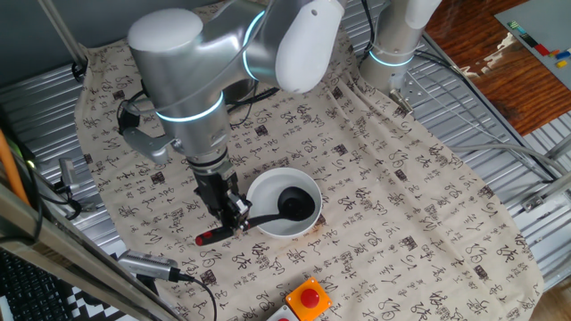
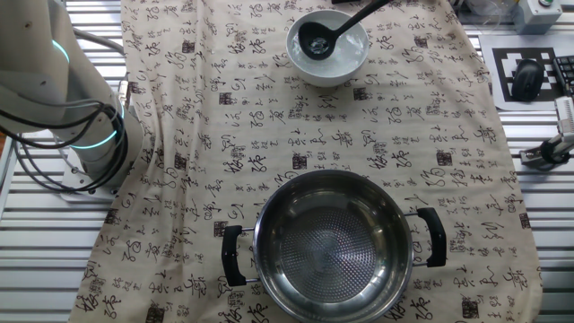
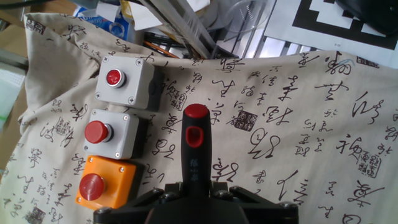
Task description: Scoop water with a large spoon from one bowl to another
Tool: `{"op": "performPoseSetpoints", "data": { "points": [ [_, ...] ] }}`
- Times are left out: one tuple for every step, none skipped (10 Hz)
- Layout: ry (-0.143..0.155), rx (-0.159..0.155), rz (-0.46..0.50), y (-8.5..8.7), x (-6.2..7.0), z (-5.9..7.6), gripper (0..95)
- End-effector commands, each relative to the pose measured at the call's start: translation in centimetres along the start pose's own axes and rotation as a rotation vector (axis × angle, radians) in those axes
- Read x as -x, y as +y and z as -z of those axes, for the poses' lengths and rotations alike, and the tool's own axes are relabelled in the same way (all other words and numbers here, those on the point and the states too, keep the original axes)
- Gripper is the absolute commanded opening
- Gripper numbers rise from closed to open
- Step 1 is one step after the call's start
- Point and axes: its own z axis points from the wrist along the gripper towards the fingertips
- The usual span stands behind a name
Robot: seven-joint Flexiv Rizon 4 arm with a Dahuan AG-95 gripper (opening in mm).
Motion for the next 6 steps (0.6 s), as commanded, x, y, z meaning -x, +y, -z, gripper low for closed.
{"op": "performPoseSetpoints", "data": {
  "points": [
    [0.005, -0.003, -0.006, 0.01, 0.04, -0.02, 0.0],
    [0.015, -0.007, -0.017, 0.01, 0.04, -0.02, 0.0],
    [0.030, -0.018, -0.023, 0.01, 0.04, -0.02, 0.0],
    [0.044, -0.036, -0.025, 0.01, 0.04, -0.02, 0.0],
    [0.051, -0.042, -0.026, 0.01, 0.04, -0.02, 0.0],
    [0.053, -0.043, -0.025, 0.01, 0.04, -0.02, 0.0]
  ]
}}
